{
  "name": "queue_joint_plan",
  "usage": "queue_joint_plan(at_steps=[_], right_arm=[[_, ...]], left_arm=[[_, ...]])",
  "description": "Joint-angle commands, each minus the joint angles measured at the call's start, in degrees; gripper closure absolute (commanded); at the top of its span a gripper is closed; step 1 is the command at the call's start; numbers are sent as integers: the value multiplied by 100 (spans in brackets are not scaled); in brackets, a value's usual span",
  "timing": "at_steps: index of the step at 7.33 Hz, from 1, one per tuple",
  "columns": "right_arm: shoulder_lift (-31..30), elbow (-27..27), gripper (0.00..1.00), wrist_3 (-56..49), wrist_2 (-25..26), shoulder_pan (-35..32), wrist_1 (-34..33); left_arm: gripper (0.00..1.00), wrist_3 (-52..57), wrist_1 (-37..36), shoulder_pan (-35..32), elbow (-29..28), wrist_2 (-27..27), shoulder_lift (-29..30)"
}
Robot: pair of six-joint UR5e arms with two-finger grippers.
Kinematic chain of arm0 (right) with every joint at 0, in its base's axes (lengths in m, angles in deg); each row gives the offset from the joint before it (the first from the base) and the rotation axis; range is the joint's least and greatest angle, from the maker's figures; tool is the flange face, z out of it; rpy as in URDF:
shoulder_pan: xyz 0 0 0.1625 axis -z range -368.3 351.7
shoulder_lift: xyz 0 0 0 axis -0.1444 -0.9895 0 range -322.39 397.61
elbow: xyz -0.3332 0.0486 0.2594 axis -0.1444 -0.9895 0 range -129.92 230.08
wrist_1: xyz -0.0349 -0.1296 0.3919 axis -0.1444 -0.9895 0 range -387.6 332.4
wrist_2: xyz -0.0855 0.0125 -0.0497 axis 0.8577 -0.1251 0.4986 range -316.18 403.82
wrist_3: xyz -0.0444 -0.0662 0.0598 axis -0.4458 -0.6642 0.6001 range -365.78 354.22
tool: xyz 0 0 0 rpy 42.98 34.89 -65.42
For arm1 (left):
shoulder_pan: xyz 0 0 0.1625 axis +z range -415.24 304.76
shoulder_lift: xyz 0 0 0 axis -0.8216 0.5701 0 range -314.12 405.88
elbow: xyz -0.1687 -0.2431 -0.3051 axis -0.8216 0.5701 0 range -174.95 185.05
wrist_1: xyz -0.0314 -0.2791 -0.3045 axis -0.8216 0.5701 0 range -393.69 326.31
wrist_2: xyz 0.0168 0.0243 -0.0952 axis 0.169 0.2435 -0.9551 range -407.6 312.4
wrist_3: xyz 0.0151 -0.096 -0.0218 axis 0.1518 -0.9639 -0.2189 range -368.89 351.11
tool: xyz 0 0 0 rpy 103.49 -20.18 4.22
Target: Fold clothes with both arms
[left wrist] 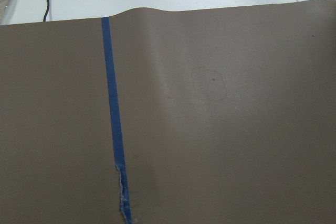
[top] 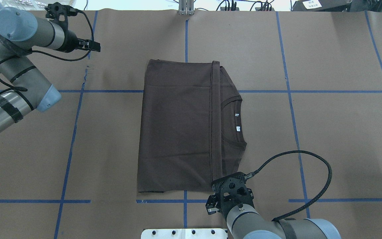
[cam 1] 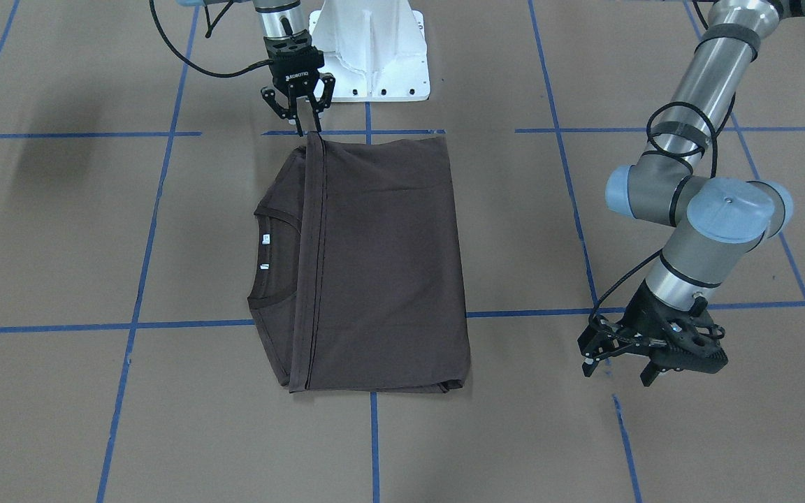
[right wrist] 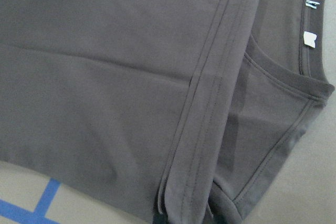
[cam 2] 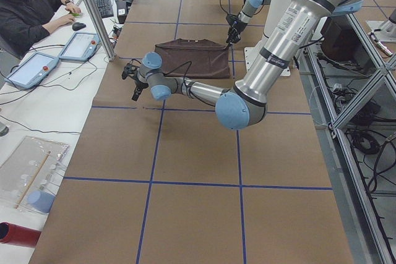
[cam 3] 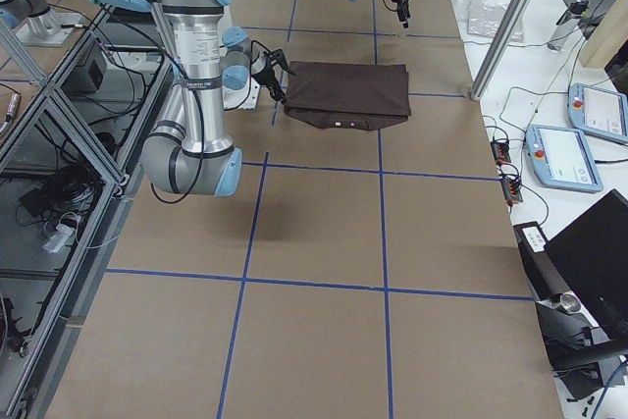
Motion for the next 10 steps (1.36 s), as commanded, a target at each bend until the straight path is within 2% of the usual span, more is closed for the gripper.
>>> queue_joint_plan(at_steps=[1, 7, 8, 9, 10], right_arm=[[47, -29, 63, -528, 88, -1, 50], [117, -117, 64, -722, 53, -9, 68], [117, -117, 75, -723, 62, -9, 68], [117, -117, 92, -723, 53, -18, 68], [117, -117, 100, -714, 53, -18, 59]], left_arm=[[0, 0, 0, 0, 3, 0, -2], [0, 35, 0, 0, -6, 0, -28], [0, 35, 0, 0, -6, 0, -28], [0, 35, 0, 0, -6, 0, -28], [0, 27, 0, 0, -6, 0, -28]])
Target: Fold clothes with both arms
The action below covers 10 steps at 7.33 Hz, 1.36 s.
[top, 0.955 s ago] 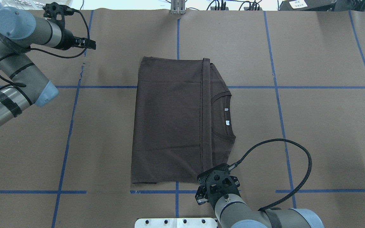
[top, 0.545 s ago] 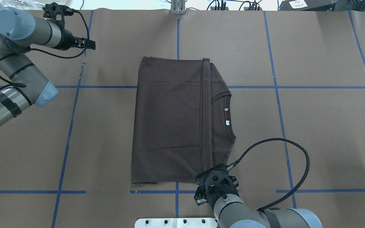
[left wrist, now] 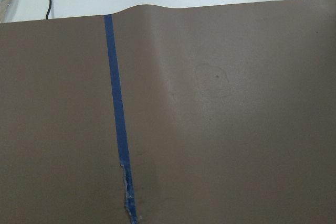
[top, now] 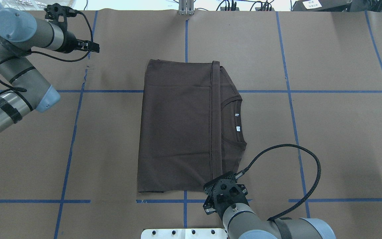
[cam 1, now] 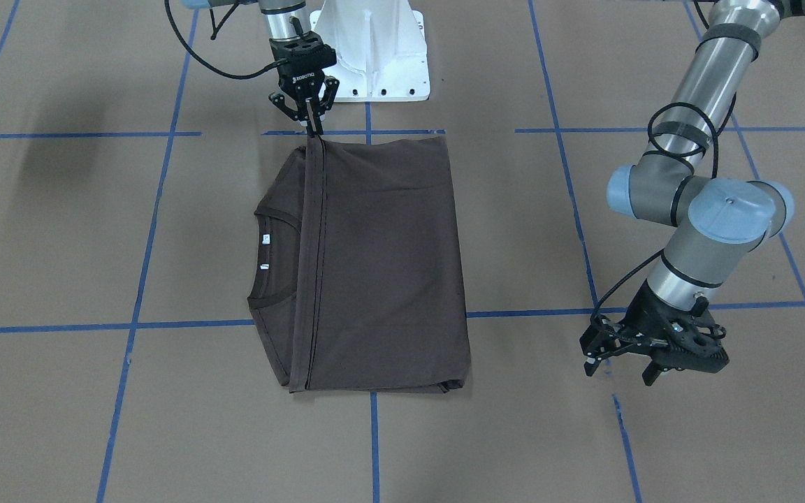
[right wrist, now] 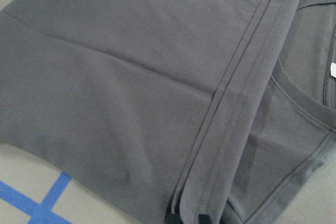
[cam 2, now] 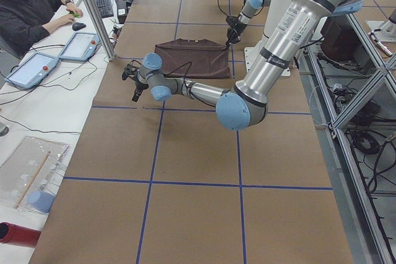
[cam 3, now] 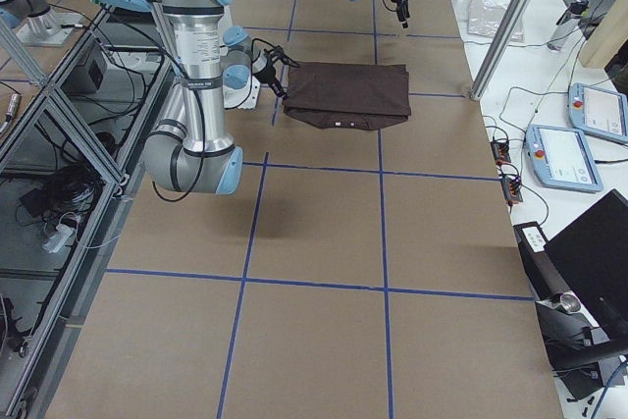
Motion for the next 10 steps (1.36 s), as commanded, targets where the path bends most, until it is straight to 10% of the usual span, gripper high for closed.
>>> queue_joint_plan(at_steps=[1, 10], right_arm=[[1, -1, 100, 74, 6, -3, -7], [-623, 87, 100, 2509, 191, 137, -7]], left_arm=[[0, -7, 0, 0, 8, 0, 0], [0, -24, 9, 9, 8, 0, -9]])
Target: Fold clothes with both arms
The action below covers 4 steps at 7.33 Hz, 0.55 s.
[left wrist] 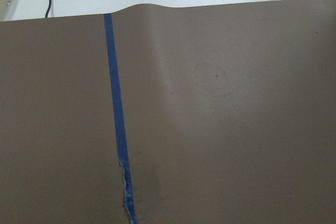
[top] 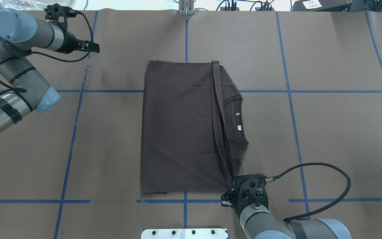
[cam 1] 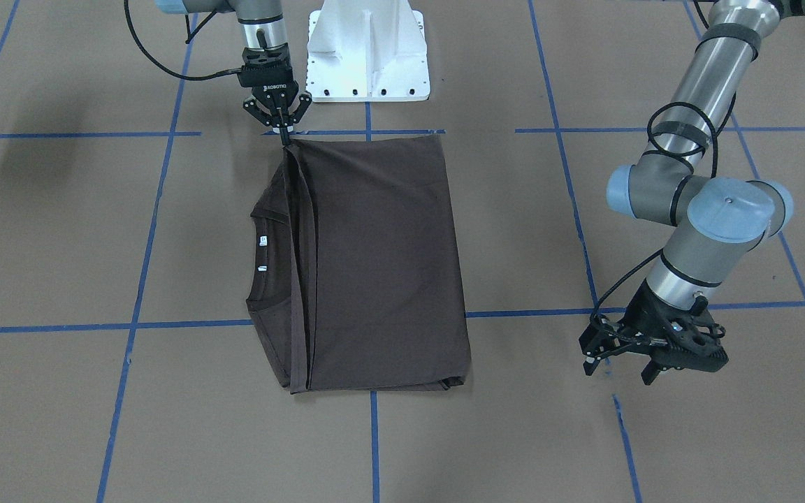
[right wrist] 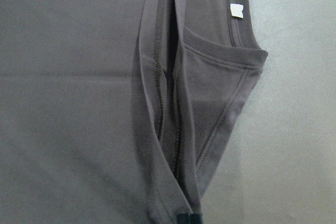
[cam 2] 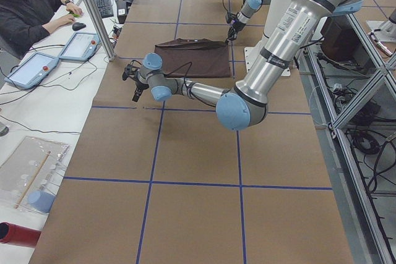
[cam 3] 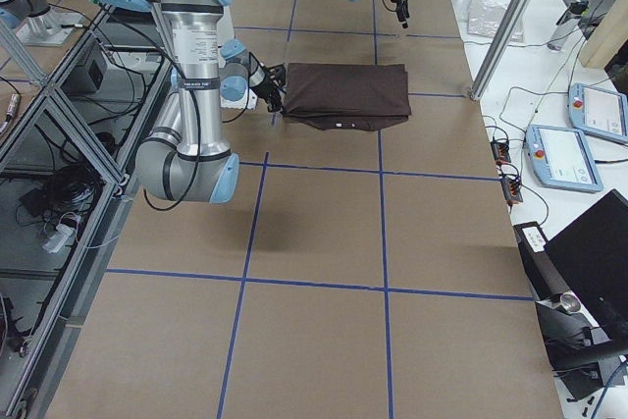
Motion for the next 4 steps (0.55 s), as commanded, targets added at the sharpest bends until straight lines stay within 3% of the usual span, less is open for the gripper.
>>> queue_joint_plan(at_steps=[1, 2, 3, 4], right_arm=[[-22, 4, 100, 131, 28, 48, 0], [-22, 4, 100, 131, 28, 48, 0], [-30, 4, 43, 131, 28, 48, 0], [4, 134, 0, 131, 2, 39, 0]], left_arm=[[0, -5, 0, 0, 9, 0, -1], [0, -14, -9, 0, 35, 0, -1], [0, -14, -9, -9, 35, 0, -1], [0, -23, -9, 0, 53, 0, 8]])
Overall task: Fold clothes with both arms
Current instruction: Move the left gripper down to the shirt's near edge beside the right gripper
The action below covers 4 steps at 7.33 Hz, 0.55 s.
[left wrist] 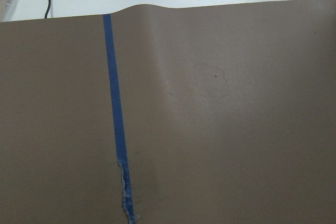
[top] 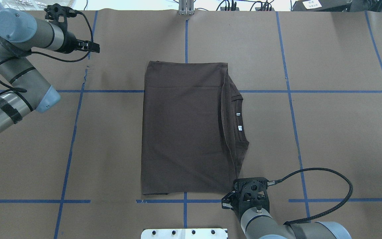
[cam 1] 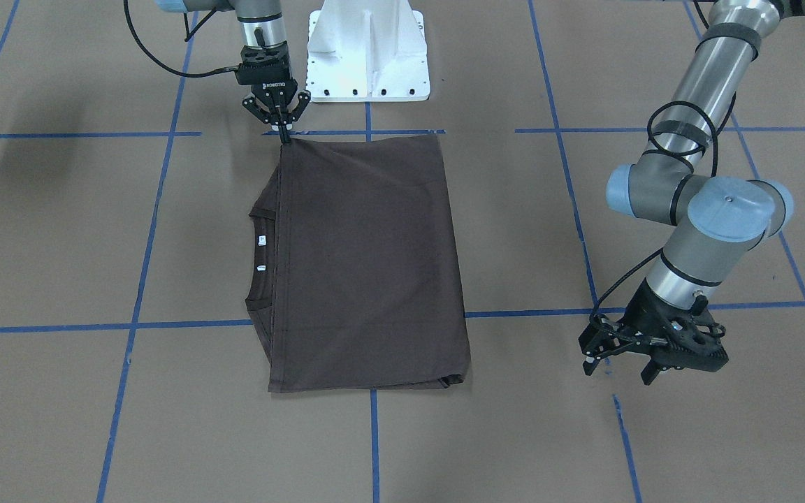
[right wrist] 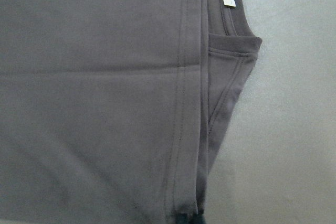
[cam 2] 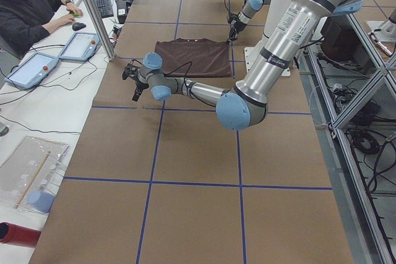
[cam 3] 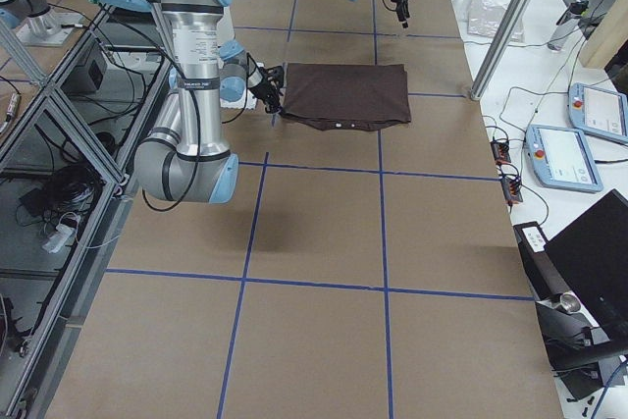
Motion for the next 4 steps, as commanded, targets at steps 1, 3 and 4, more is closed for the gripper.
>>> queue_joint_plan(at_steps=[1, 3, 4], right_arm=[[33, 449, 0, -7, -73, -15, 9], [-220, 558, 0, 90, -423, -251, 1354], [-301, 567, 0, 99, -669, -513, 1762]], left_arm=[[0, -17, -10, 3, 96, -9, -1], [0, -523, -36, 20, 681, -61, -316], [0, -962, -37, 212, 1373, -453, -692]])
